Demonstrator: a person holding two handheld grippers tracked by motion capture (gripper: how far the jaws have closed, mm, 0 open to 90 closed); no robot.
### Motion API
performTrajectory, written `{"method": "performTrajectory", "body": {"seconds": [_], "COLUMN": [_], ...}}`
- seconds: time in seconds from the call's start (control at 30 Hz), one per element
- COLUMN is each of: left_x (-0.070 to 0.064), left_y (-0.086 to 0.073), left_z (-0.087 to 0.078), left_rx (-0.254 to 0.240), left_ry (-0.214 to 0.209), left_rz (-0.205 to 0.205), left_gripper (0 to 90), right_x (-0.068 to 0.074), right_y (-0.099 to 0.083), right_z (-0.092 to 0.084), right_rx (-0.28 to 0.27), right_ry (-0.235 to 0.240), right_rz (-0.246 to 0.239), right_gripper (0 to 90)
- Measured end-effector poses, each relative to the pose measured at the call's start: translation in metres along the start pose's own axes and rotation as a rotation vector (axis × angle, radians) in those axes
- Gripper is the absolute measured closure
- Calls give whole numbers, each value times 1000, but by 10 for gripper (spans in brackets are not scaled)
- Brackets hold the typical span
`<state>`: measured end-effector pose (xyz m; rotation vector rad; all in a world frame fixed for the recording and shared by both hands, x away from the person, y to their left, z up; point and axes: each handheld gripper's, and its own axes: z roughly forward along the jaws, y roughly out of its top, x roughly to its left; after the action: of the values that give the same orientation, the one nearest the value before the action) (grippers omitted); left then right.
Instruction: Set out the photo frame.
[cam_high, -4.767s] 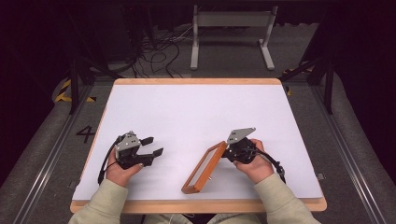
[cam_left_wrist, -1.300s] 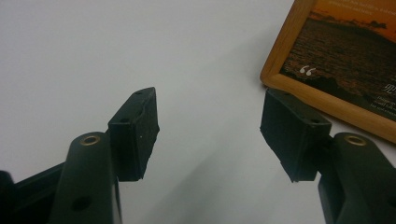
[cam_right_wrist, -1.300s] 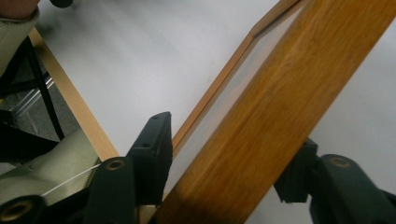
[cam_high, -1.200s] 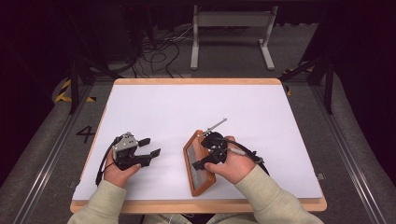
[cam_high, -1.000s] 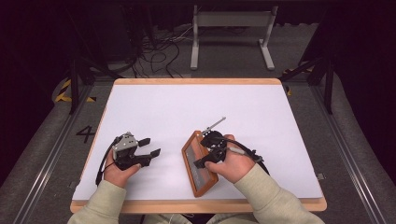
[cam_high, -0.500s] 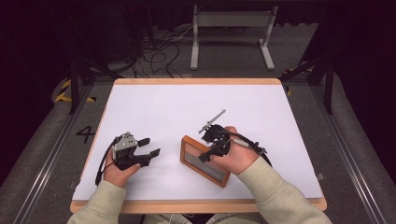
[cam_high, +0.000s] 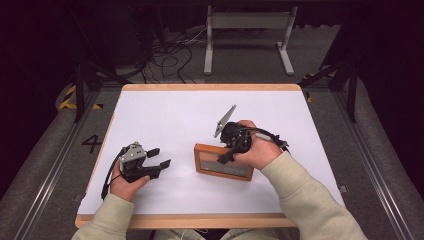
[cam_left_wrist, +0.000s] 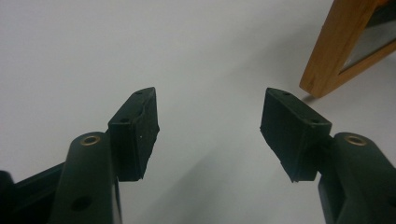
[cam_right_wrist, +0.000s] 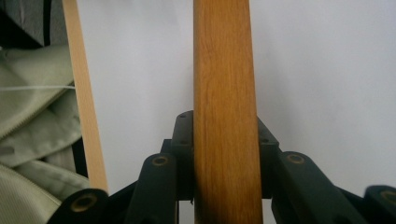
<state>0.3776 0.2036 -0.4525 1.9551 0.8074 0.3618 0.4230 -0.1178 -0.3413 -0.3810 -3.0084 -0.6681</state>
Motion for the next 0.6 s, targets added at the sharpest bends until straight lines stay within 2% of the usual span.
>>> {"method": "performTrajectory", "body": {"seconds": [0.23, 0.33, 0.37, 0.47, 0.6], "left_x": [0, 1, 1, 1, 0], "left_y": [0, 0, 0, 0, 0], "left_z": [0, 0, 0, 1, 1], "left_rx": [0, 1, 1, 2, 2], "left_ry": [1, -1, -1, -2, -3], "left_rz": [-4, 3, 3, 4, 0], "left_gripper": [372, 372, 372, 372, 372], "right_x": [-23, -27, -29, -33, -37], "right_y": [0, 0, -1, -2, -2], "right_z": [4, 10, 13, 14, 14], "right_rx": [-22, 2, 15, 2, -11], "right_ry": [84, 101, 110, 126, 114], "right_rz": [-154, -207, -218, -240, -215], "right_gripper": [706, 705, 706, 706, 701]}}
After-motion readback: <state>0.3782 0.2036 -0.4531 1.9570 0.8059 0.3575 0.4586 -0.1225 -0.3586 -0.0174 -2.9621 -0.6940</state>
